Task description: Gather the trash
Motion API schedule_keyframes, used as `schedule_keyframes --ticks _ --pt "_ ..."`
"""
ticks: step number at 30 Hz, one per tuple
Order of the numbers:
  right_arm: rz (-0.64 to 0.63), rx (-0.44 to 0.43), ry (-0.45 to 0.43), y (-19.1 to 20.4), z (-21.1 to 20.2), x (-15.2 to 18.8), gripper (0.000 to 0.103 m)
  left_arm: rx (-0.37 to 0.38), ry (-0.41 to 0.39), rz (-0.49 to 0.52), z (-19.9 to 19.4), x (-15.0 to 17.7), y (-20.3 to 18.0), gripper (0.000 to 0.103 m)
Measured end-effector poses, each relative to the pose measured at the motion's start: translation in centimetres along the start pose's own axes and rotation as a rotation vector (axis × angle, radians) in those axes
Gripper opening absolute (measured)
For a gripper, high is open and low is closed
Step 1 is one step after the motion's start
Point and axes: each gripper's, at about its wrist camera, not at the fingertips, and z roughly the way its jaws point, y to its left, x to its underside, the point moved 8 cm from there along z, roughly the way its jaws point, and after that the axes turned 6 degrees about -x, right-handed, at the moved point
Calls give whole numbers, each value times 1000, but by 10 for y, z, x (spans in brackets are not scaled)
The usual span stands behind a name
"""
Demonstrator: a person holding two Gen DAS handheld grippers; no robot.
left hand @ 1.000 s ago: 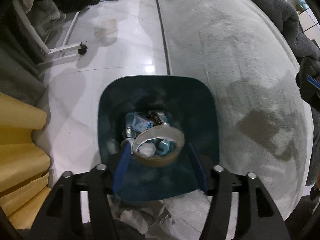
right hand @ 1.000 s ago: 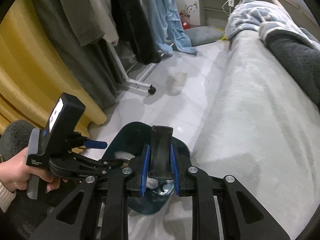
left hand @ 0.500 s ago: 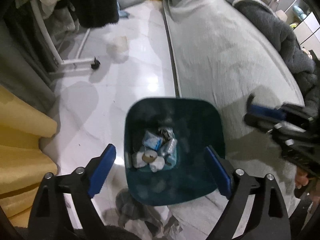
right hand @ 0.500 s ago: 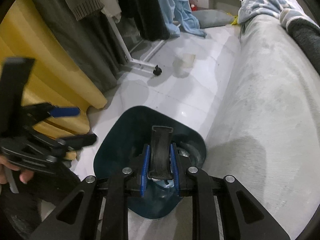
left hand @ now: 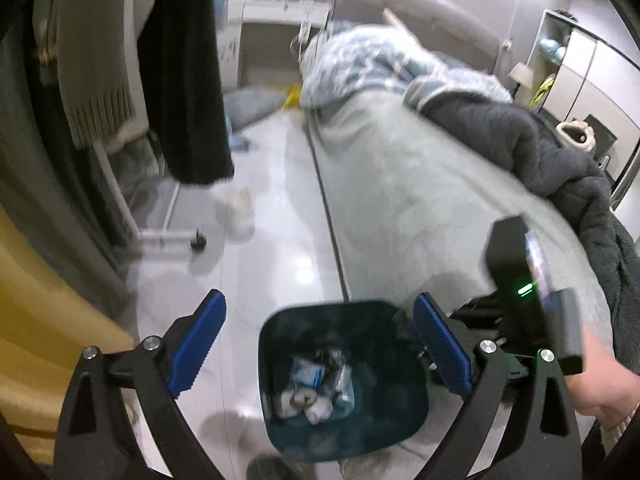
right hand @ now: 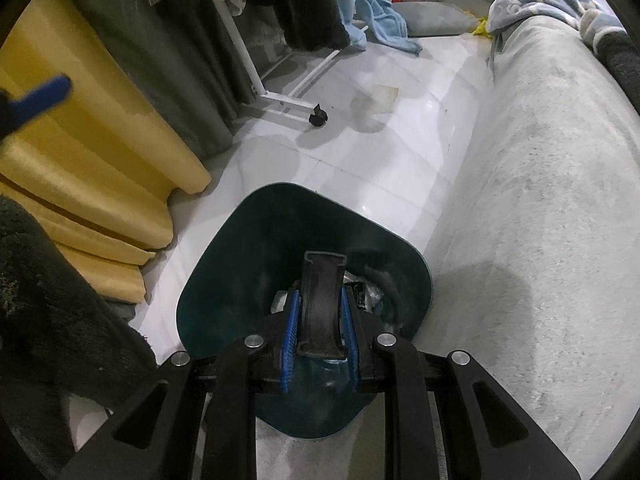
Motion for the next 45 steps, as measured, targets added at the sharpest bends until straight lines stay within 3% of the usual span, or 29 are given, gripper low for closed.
schedule_keyframes --ticks 4,6,8,16,23,33,37,45 --pt "-7 7 10 2 1 1 27 7 -79 13 -19 -10 -6 96" --pt "-8 16 11 2 0 1 49 1 -116 18 -31 -15 -9 97" --pt "-5 19 4 2 -5 0 53 -4 -145 22 -41 -18 -13 97" --pt "26 24 -74 1 -39 -11 66 -24 -237 27 -66 -33 -26 99" --pt "71 75 -178 -25 -87 -2 71 -10 -248 74 -80 -28 -50 100" --pt "167 185 -354 -61 -168 36 84 -12 -297 114 -102 -18 -80 100" --pt "207 240 -430 -67 -201 62 86 -8 -299 109 -107 -12 -88 100" --pt "294 378 -539 -79 -248 131 99 8 -302 141 -117 -3 -112 100"
